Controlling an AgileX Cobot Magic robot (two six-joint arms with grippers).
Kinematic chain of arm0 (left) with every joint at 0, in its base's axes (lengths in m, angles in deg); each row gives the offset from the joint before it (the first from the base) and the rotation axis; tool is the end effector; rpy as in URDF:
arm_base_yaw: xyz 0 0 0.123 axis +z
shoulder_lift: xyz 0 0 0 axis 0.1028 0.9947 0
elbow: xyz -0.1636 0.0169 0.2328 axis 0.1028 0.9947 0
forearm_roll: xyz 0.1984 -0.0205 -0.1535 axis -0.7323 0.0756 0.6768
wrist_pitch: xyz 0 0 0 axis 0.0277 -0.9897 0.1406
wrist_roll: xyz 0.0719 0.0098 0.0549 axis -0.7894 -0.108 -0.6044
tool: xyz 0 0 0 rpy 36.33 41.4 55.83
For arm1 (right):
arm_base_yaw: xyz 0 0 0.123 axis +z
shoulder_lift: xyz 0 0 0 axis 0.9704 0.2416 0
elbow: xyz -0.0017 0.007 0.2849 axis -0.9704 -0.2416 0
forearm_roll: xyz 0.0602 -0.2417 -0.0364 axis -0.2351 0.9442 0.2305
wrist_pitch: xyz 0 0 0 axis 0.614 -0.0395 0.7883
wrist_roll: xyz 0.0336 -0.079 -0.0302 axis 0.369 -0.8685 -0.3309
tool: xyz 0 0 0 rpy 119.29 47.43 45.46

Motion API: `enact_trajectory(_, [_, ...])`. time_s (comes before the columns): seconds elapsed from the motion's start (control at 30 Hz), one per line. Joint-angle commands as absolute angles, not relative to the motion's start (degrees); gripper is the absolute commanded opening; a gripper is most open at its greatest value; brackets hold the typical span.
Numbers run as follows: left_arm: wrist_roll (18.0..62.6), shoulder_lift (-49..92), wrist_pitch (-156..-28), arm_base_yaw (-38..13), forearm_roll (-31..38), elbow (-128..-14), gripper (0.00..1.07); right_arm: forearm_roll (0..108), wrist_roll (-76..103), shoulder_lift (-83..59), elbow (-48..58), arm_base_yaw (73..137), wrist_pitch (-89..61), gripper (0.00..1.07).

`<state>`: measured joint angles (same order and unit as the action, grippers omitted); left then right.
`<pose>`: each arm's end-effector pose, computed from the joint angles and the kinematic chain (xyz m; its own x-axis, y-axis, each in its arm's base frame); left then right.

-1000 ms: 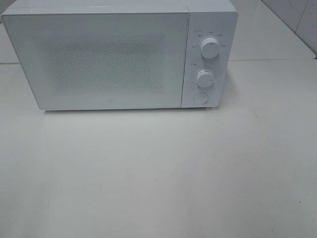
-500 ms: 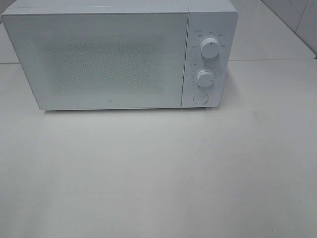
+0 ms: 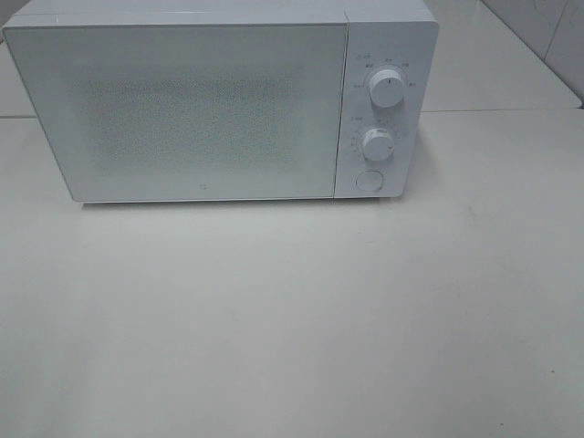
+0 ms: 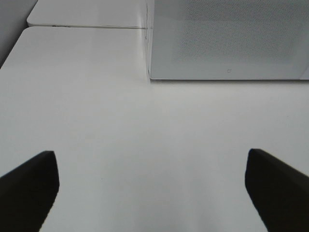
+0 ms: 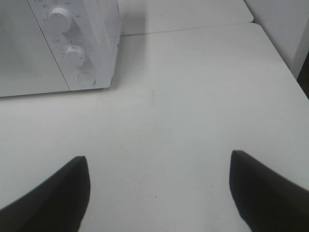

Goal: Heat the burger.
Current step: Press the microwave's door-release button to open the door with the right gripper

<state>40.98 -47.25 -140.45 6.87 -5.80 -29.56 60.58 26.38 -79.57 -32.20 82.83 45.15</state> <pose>-0.0056 -0.0073 0.2804 -0.4283 0.0006 -0.9036 0.0573 0.9980 -0.0264 -0.0007 -0.0086 0.2929 -0.3649 0.0397 -0.9302 -0.0017 0.9991 0.0433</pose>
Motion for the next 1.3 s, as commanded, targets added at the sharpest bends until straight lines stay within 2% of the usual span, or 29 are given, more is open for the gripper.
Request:
enact_trajectory(0.03, [41.44, -48.45, -140.16, 6.99, -5.51, -29.5, 0.98, 60.99, 25.69, -77.05, -31.51, 82.55, 41.6, 0.76])
enact_trajectory(1.03, [41.44, -48.45, -140.16, 6.99, -5.51, -29.5, 0.98, 60.99, 26.1, -38.49, -31.62, 82.55, 7.28, 0.76])
enact_trajectory(1.3, [41.44, -48.45, -140.16, 6.99, -5.51, -29.5, 0.98, 60.81, 26.15, -29.49, -36.21, 82.55, -9.22, 0.76])
